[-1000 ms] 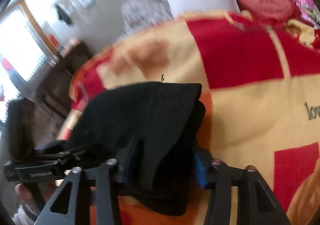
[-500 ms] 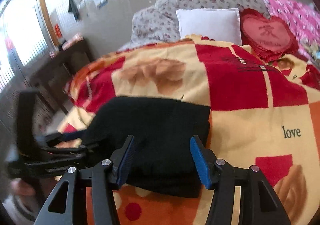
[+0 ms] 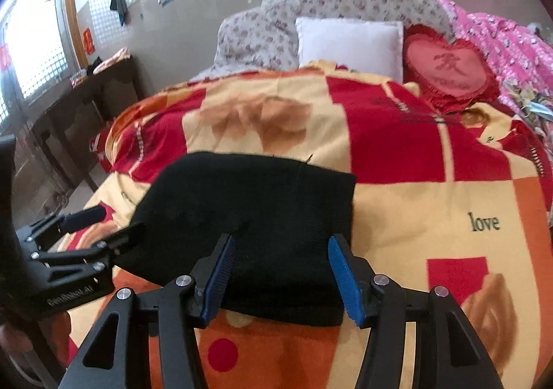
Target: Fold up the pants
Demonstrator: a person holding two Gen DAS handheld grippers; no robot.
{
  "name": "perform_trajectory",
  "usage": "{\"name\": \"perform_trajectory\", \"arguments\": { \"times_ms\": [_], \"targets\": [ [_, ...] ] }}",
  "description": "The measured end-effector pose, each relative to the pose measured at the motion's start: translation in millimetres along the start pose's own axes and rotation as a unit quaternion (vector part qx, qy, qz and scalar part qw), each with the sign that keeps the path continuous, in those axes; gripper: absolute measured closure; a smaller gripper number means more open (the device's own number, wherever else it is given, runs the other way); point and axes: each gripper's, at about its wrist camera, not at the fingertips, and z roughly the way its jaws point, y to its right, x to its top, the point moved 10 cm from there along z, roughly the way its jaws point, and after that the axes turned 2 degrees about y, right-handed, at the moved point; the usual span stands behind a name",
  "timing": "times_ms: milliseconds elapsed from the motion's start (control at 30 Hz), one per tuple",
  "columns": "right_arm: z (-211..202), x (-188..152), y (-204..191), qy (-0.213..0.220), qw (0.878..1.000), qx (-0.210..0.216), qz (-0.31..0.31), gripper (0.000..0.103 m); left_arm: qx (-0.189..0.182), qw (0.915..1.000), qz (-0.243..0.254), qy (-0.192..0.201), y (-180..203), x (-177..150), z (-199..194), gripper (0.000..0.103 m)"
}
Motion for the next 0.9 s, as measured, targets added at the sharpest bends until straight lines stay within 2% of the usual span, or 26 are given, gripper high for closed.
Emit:
{"name": "perform_trajectory", "arguments": {
  "times_ms": [400,900],
  "targets": [
    [-28.4,-3.4,-5.7,0.015,1.000,0.009,0.012,0.049,0.012,0.9997,-0.012,0.020,-0.1,-10.8,-28.4,0.024],
    [-28.2,-18.4,-11.1,-0.002,1.000,0.017,0.013,0.049,0.023,0.9989,-0.004,0.039,1.9,-15.0,-48.5,0.024]
  ]
}}
